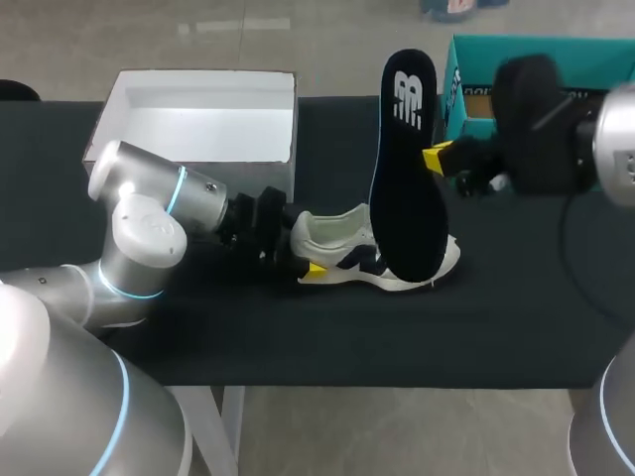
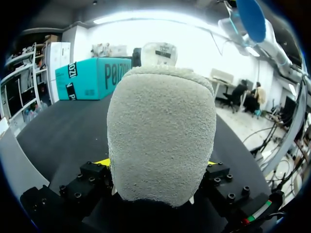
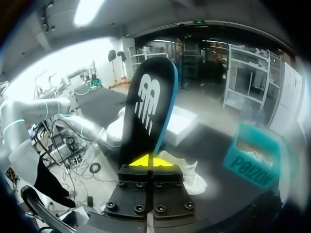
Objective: Take the shoe out of the shoebox, open the shoe tongue, remove and reinsert the insole, then place the shoe into the shoebox
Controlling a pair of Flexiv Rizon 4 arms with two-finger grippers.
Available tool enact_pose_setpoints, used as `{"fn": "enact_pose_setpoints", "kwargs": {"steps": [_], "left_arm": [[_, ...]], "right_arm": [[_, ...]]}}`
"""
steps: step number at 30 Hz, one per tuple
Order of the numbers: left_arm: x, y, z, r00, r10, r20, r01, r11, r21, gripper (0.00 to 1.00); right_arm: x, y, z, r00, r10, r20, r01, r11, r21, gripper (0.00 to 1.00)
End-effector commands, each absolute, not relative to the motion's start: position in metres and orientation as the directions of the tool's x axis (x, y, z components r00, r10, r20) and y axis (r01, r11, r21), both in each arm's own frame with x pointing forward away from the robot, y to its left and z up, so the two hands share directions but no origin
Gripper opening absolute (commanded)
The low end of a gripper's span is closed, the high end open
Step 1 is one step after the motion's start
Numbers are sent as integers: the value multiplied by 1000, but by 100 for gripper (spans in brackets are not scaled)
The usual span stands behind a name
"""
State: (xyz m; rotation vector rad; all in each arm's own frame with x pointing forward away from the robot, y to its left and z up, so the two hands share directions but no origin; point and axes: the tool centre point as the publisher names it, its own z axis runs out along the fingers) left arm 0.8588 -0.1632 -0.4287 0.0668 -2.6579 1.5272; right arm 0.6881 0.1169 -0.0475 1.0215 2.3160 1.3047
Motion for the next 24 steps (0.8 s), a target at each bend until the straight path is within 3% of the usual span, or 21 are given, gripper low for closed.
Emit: {"fn": "enact_pose_setpoints", "kwargs": {"steps": [1,14,24], "left_arm": [[859,-164,-429,-996,-1,87,-75,504,-860,0],[859,-164,-429,-996,-1,87,-75,504,-860,0],[859,-164,-429,-996,-1,87,-75,504,-860,0]], "right_arm": [[690,109,-38,-708,702,68,442,367,819,0],[729,127,-53,-763,644,55,429,440,789,0],[727,121,-59,-730,682,35,450,442,776,0]]}}
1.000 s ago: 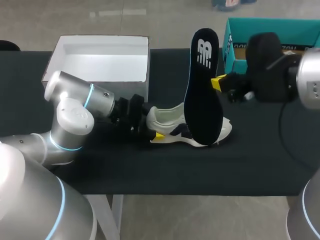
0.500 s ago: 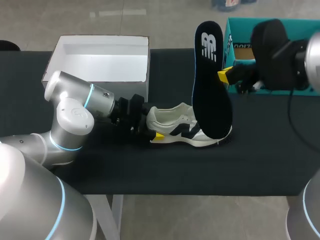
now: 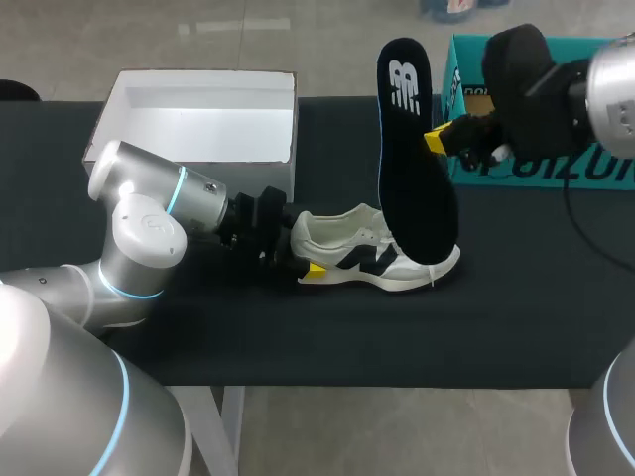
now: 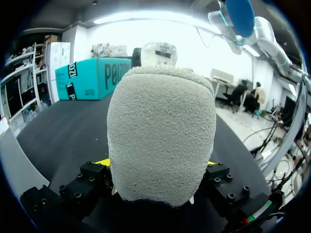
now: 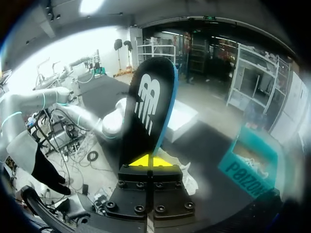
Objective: Take the shoe out of the shoebox, open the shoe tongue, remove and reinsert the insole, then place the shoe into the shoebox
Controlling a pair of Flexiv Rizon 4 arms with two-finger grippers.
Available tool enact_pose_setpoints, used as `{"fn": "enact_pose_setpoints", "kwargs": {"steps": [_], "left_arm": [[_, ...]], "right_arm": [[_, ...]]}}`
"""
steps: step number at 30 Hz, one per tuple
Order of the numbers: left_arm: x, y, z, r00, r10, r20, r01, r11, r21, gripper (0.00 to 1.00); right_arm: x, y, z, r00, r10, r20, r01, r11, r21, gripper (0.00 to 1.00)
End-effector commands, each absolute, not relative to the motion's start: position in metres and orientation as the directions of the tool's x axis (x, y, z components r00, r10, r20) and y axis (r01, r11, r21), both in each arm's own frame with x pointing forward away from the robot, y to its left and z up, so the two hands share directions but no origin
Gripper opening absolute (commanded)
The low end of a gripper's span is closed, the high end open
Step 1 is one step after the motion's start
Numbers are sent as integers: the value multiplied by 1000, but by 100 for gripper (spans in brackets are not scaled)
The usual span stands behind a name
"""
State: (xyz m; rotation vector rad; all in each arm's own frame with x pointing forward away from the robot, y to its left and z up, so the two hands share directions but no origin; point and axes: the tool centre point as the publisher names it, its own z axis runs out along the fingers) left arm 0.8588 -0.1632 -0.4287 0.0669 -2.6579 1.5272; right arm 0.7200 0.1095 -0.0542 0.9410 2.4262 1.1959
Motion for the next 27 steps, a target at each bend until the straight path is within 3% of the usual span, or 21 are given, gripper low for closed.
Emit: {"fn": "enact_pose_setpoints", "kwargs": {"steps": [1,8,27], "left_arm": [[859,-164,-429,-996,-1,87,-75,504,-860,0],[859,-164,-429,-996,-1,87,-75,504,-860,0],[859,-164,-429,-996,-1,87,-75,504,-860,0]], "right_arm": [[726,120,-60,-706,708,25,467,438,768,0],[719,117,-57,-633,736,238,537,196,821,0],[719,117,-57,-633,736,238,537,196,821,0]]}}
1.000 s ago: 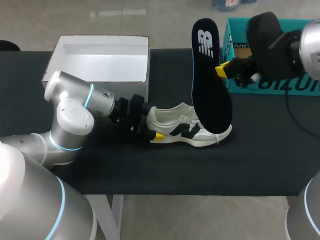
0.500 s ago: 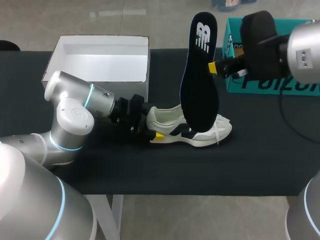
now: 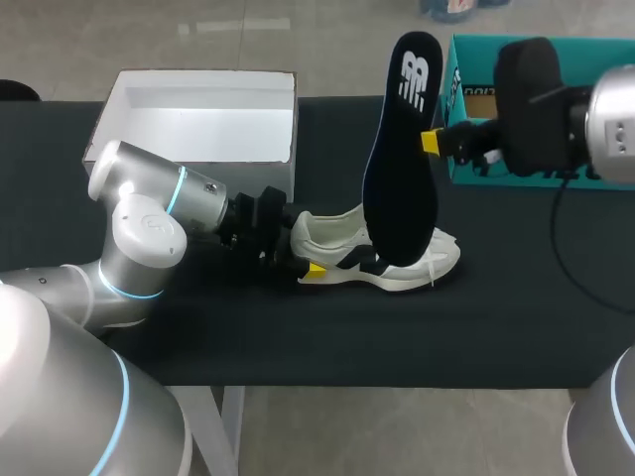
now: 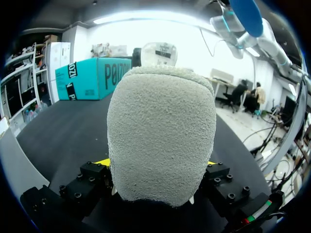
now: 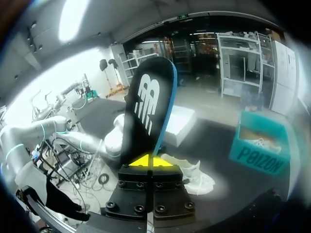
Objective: Take the shoe out of the shoebox, open the shoe tongue, remove and reinsert the insole, then place the shoe into the shoebox
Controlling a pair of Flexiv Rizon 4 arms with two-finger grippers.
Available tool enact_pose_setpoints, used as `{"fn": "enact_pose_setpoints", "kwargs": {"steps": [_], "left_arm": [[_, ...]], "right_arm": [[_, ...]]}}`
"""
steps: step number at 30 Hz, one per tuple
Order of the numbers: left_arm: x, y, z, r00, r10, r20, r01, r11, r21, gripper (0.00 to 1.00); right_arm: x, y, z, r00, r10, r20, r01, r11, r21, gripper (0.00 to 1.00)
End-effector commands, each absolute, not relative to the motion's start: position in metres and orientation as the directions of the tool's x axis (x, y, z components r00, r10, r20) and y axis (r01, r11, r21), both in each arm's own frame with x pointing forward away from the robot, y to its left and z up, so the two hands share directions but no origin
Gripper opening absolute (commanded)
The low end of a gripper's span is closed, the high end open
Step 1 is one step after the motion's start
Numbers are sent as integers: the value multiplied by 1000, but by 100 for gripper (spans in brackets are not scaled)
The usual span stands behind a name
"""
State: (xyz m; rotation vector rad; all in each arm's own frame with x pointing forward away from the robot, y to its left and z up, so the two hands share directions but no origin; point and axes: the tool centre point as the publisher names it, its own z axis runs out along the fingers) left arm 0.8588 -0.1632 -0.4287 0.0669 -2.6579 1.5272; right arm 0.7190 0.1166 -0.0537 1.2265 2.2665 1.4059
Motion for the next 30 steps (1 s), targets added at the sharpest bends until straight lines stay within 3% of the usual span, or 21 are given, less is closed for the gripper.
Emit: {"fn": "enact_pose_setpoints", "kwargs": {"steps": [1,12,14,15,21,23,30], "left_arm": [[859,-164,-429,-996,-1,87,-75,504,-860,0],[859,-161,-428,-996,0,89,-76,515,-854,0],[859,-159,-425,-995,-21,99,-94,561,-822,74],[859,-159,-424,-995,-23,96,-92,576,-813,100],[863,-156,-415,-993,-71,93,-115,723,-682,100],[862,-156,-416,-993,-92,73,-117,830,-546,100],[863,-155,-420,-992,-86,95,-124,837,-534,100]], "right_arm": [[719,117,-57,-633,736,238,537,196,821,0],[719,117,-57,-633,736,238,537,196,821,0],[719,117,-57,-633,736,238,537,196,821,0],[719,117,-57,-633,736,238,537,196,821,0],[719,117,-57,-633,736,238,537,196,821,0],[719,117,-57,-633,736,238,537,196,821,0],[719,117,-57,-633,736,238,537,196,821,0]]}}
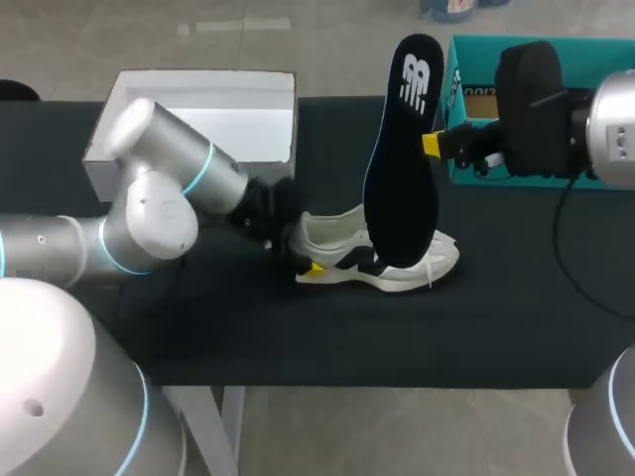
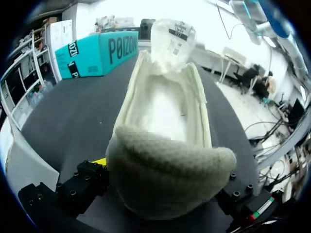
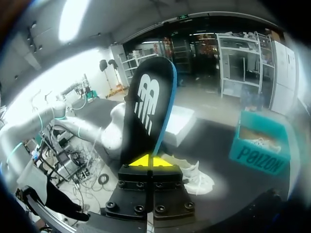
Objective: Take the shoe out of the shoebox, open the shoe tongue, remove and reinsert the insole, then place the shoe into the shoebox
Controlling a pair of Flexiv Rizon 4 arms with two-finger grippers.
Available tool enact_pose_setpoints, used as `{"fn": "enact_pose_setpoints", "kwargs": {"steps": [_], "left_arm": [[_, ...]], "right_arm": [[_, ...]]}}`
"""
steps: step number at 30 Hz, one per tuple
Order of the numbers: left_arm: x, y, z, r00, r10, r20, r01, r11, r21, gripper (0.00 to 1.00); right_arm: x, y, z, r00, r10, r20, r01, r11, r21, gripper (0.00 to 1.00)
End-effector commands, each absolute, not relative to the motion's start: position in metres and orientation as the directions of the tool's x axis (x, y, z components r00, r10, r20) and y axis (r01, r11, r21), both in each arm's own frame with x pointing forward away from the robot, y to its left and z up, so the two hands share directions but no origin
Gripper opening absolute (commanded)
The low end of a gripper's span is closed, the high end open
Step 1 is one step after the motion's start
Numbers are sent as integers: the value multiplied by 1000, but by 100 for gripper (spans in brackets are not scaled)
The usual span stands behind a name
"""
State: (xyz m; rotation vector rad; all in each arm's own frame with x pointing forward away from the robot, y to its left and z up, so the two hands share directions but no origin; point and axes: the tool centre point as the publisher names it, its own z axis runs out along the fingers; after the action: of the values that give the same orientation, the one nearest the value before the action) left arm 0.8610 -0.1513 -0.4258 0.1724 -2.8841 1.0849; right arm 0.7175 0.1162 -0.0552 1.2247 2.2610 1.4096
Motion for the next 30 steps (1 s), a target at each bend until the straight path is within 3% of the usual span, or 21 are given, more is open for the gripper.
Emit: {"fn": "enact_pose_setpoints", "kwargs": {"steps": [1,21,30], "left_arm": [[863,-155,-420,-992,-86,95,-124,837,-534,100],[863,-155,-420,-992,-86,95,-124,837,-534,100],[856,-149,-398,-998,4,67,-26,899,-438,100]], "right_arm": [[719,117,-57,-633,736,238,537,196,821,0],[719,117,-57,-633,736,238,537,196,821,0],[719,117,-57,-633,736,238,537,196,821,0]]}}
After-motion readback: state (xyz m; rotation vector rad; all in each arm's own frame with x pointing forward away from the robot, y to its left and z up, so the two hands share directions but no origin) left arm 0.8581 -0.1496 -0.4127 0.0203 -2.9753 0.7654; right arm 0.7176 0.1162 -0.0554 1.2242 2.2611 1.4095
